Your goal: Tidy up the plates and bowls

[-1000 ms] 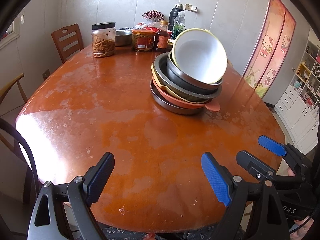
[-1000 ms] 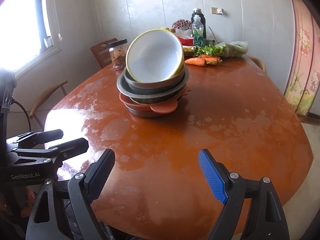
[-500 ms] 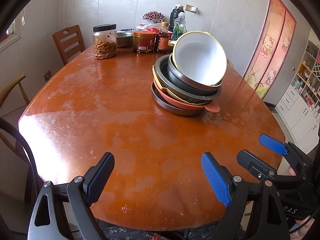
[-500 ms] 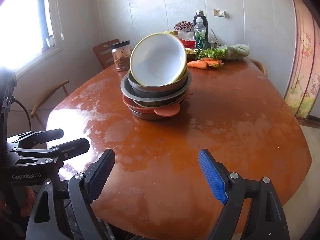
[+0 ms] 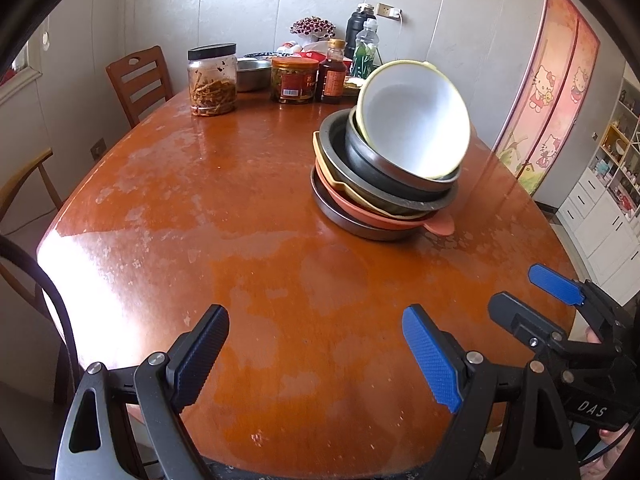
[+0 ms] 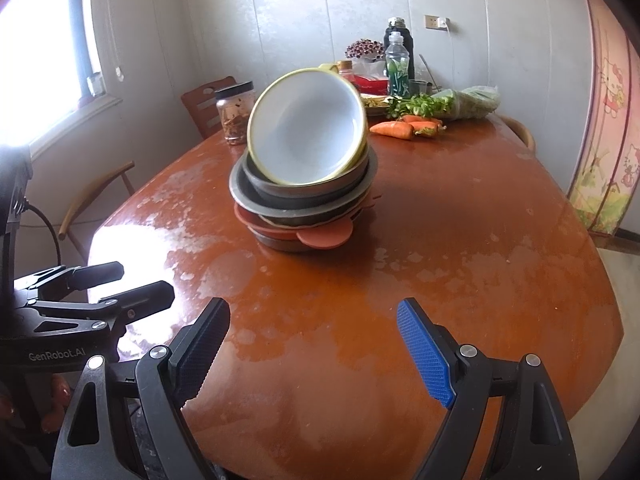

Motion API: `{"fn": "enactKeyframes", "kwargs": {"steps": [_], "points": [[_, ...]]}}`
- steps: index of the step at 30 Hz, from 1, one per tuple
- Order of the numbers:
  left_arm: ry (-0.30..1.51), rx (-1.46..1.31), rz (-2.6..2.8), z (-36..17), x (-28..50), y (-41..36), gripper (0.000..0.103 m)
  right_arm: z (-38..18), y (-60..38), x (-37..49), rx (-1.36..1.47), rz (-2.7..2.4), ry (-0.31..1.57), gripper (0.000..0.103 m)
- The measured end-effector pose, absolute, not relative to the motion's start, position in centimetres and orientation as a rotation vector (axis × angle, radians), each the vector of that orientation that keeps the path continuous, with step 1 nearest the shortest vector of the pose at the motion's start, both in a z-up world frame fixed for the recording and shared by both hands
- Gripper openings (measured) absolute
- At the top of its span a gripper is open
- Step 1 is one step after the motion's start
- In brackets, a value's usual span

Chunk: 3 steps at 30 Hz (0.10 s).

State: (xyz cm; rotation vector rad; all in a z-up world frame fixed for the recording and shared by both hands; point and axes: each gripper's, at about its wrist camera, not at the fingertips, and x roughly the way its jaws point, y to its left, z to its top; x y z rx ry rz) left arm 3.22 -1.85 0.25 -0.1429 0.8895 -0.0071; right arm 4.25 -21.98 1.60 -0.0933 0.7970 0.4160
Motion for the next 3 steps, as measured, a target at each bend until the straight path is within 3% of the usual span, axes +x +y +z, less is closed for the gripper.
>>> {"fn": "enactKeyframes", "kwargs": {"steps": [3], "points": [[0.896,-0.144,0.009,0.15,4.18,-1.31,0.088,1.35,-22.32,5.17,-0.082,0.404,0.813,0.087]]}}
